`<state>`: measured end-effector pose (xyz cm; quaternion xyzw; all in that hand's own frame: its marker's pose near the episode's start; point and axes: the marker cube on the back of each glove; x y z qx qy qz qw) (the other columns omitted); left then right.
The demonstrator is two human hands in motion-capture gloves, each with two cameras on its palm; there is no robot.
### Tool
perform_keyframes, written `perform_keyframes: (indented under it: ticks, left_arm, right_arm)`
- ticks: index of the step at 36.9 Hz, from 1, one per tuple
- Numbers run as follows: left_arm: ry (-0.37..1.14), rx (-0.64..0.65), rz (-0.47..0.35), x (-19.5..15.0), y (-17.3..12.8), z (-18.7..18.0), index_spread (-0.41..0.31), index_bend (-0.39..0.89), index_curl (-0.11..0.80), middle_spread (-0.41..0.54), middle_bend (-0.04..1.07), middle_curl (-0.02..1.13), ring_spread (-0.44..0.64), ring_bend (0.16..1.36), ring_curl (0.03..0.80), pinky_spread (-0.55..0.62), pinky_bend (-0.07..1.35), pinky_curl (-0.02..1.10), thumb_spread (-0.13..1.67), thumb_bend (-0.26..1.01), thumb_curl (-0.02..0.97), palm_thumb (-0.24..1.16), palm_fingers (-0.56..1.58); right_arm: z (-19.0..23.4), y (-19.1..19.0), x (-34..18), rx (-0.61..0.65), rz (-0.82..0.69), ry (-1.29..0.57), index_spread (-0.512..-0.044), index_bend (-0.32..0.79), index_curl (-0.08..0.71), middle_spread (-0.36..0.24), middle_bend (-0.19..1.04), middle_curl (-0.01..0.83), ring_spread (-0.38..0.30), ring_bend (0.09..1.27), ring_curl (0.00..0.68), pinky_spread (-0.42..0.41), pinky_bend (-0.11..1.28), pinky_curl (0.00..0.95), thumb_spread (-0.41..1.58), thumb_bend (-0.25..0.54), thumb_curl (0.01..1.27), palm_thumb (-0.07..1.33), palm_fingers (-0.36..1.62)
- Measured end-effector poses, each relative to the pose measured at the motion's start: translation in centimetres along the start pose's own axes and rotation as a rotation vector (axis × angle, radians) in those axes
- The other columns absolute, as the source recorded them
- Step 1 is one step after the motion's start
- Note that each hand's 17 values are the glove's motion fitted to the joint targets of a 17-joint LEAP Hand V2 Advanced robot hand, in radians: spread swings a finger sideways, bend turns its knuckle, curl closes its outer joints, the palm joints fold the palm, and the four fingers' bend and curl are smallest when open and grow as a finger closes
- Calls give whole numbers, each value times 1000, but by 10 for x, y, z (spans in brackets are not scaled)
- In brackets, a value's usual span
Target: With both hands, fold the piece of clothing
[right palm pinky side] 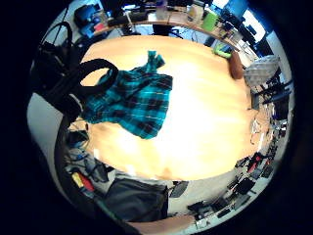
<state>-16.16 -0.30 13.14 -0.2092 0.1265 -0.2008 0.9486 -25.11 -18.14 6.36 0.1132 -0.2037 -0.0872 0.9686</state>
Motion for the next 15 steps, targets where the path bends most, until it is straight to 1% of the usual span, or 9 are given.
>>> perform_keyframes:
  ticks: [2,4,8,12,15]
  left_arm:
    - [29,30,16,0,-10,-3,27,158,358,270,162,267,469,558,266,467,569,329,1315,-19,204,241,141]
    - [51,41,2,-1,-15,-6,26,159,357,270,163,266,466,560,267,466,570,330,1313,-17,203,235,140]
    - [53,-1,-92,-2,-9,-11,26,160,355,270,163,265,463,564,267,466,570,332,1311,-17,201,223,140]
    - [60,-90,-90,7,1,-16,23,164,354,264,174,269,451,574,271,459,560,331,1309,-12,202,221,162]
    - [65,-99,-121,10,-4,-18,17,174,357,247,179,273,436,568,267,455,546,325,1308,-10,202,223,189]
  right_arm:
    - [-7,-1,19,-25,90,23,-205,43,177,-71,238,488,-164,647,445,-251,707,414,1145,-16,496,856,1079]
    - [-17,1,29,-16,116,25,-204,43,172,-69,236,487,-162,643,444,-247,704,412,1173,-14,485,851,1082]
    - [-29,4,45,2,143,17,-202,47,165,-65,235,485,-160,635,440,-243,696,407,1213,-11,466,846,1085]
    - [-30,4,60,0,160,14,-201,66,166,-62,228,482,-153,627,437,-235,678,401,1243,-10,451,843,1094]
    - [-33,10,53,16,113,-10,-201,64,165,-61,230,480,-143,626,437,-229,666,399,1256,-10,444,845,1096]
